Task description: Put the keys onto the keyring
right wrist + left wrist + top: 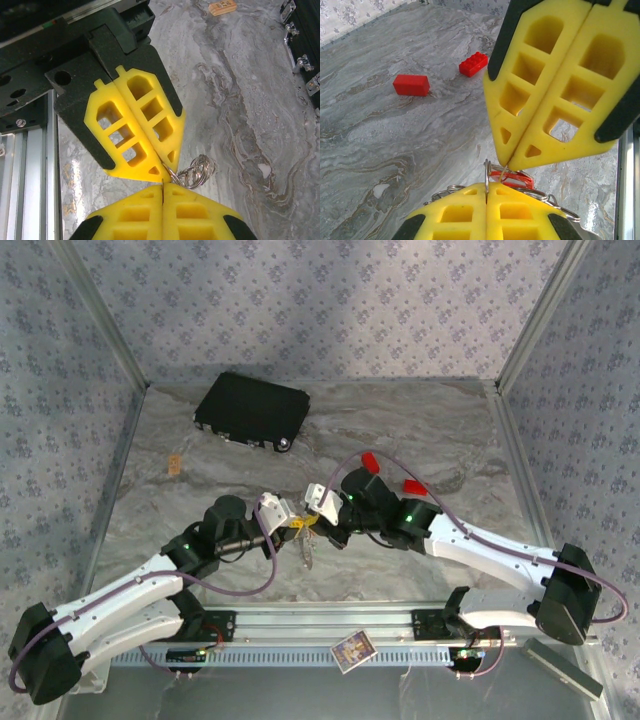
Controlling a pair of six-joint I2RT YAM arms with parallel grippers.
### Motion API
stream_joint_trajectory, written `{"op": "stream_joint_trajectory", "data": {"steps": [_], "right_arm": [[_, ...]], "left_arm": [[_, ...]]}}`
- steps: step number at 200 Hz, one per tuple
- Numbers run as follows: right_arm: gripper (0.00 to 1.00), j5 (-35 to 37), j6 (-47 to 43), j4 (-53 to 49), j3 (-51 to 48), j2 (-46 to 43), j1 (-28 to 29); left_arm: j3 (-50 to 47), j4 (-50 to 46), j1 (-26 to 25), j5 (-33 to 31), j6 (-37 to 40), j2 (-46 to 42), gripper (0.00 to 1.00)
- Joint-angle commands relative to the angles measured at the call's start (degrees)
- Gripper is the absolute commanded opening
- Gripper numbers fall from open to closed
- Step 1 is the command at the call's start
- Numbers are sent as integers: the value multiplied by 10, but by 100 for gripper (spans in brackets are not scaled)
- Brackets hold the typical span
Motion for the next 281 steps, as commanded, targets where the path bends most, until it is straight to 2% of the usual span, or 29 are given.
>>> {"op": "stream_joint_trajectory", "data": {"steps": [1, 82, 172, 281], "right_arm": [[0, 19, -10, 22, 15, 3, 6], [0, 47, -10, 33, 10, 7, 10], [0, 120, 9, 24, 15, 17, 10], [0, 118, 25, 27, 18, 12, 6]], "left_arm": [[17, 12, -5, 12, 3, -1, 0], [16, 14, -5, 11, 4, -1, 0], [15, 15, -5, 11, 7, 2, 0], [13, 14, -5, 0, 14, 10, 0]]}}
